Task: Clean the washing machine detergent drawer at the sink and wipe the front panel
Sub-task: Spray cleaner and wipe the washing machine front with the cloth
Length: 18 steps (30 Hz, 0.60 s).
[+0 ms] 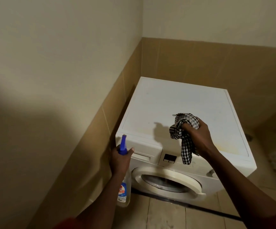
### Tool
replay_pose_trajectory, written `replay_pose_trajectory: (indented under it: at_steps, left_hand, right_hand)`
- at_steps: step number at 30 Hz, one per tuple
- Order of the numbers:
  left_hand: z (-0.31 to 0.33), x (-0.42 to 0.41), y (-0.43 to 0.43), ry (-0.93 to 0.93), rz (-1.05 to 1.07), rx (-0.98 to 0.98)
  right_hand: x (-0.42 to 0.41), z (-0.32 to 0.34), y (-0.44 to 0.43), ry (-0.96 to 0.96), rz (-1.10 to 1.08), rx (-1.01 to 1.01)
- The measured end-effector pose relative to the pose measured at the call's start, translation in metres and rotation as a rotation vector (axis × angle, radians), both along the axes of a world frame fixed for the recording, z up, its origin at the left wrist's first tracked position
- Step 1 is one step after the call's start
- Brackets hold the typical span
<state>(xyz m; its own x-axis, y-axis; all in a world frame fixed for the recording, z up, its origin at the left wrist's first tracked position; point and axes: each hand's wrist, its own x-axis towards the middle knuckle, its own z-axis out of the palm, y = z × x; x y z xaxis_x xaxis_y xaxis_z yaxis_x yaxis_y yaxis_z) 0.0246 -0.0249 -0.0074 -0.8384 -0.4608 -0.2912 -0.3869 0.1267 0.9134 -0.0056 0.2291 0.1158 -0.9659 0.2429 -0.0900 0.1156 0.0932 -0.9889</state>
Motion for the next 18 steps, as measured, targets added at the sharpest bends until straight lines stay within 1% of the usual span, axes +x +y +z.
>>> replay_pose_trajectory:
  at_steps: [3, 8, 13, 16, 18]
  left_hand:
    - [-0.004, -0.004, 0.006, -0.03, -0.11, 0.002]
    - [-0.009, 0.004, 0.023, -0.1, -0.171, 0.007]
    - [-0.012, 0.012, 0.034, -0.148, -0.22, -0.015]
    - [-0.009, 0.008, 0.03, -0.14, -0.161, 0.004]
    - [-0.003, 0.006, 0.024, -0.148, -0.093, 0.008]
  right_hand:
    - [-0.009, 0.002, -0.005, 0.004, 0.016, 0.027]
    - [-0.032, 0.005, -0.011, 0.021, 0.056, 0.058]
    - [-0.054, -0.002, -0.021, 0.102, 0.125, 0.22]
    - [-0.063, -0.018, -0.026, 0.146, 0.281, 0.372]
    - [-0.063, -0.037, -0.029, 0.166, 0.444, 0.495]
